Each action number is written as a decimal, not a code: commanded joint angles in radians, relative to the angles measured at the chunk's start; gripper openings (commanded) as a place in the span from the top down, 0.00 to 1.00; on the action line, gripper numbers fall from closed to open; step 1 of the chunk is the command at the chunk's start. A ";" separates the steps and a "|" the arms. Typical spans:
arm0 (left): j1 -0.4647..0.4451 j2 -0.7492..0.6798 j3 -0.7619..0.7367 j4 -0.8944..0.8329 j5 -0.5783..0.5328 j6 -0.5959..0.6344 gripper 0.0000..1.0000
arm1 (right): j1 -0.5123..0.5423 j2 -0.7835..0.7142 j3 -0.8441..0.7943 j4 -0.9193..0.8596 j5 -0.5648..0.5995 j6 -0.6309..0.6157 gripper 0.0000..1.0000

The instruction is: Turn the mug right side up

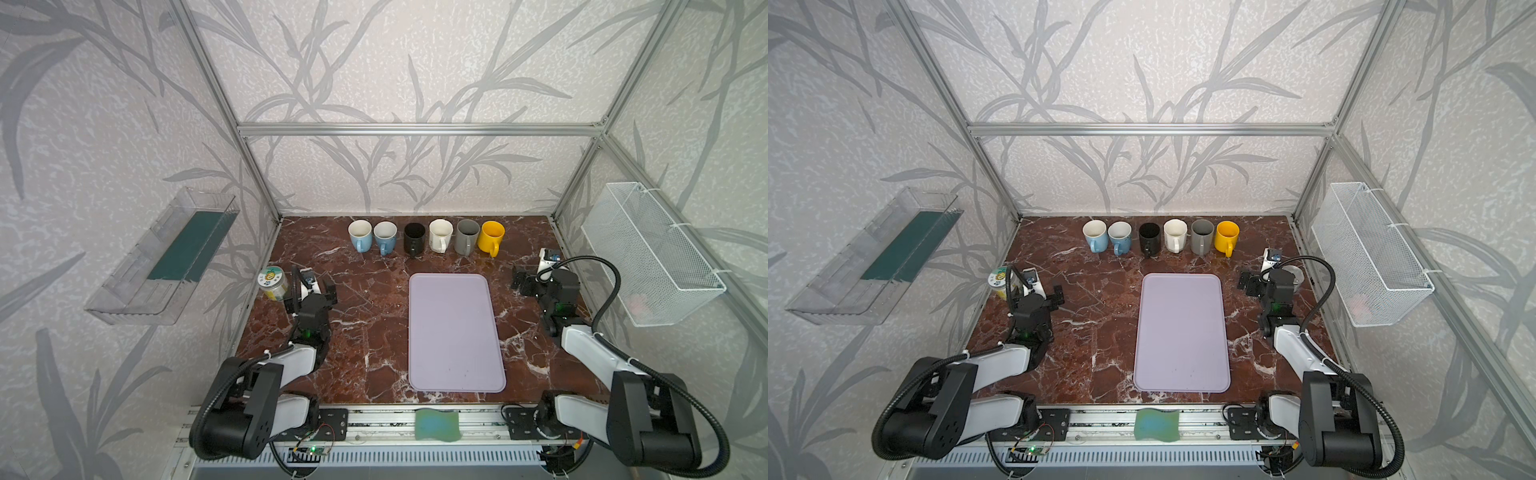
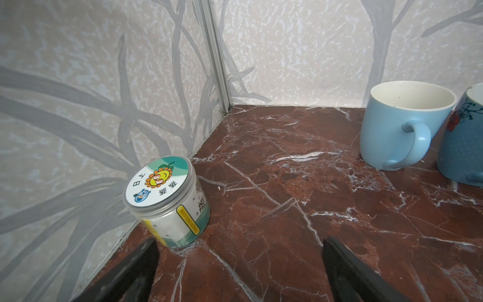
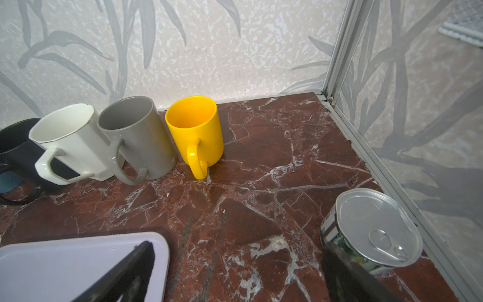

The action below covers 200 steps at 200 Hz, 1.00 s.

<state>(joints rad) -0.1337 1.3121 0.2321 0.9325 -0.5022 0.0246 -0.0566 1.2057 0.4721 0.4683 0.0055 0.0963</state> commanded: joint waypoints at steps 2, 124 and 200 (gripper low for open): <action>0.013 0.077 -0.013 0.169 0.030 -0.017 0.01 | -0.010 0.007 -0.017 0.044 -0.002 -0.014 0.01; 0.031 0.329 -0.027 0.457 0.117 0.015 0.01 | -0.011 0.140 -0.135 0.332 -0.085 -0.010 0.01; 0.174 0.262 0.053 0.194 0.312 -0.110 0.01 | 0.101 0.319 -0.112 0.425 -0.009 -0.118 0.01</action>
<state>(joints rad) 0.0223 1.6001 0.2295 1.2434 -0.2466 -0.0391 0.0341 1.5673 0.3187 0.9325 -0.0494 0.0158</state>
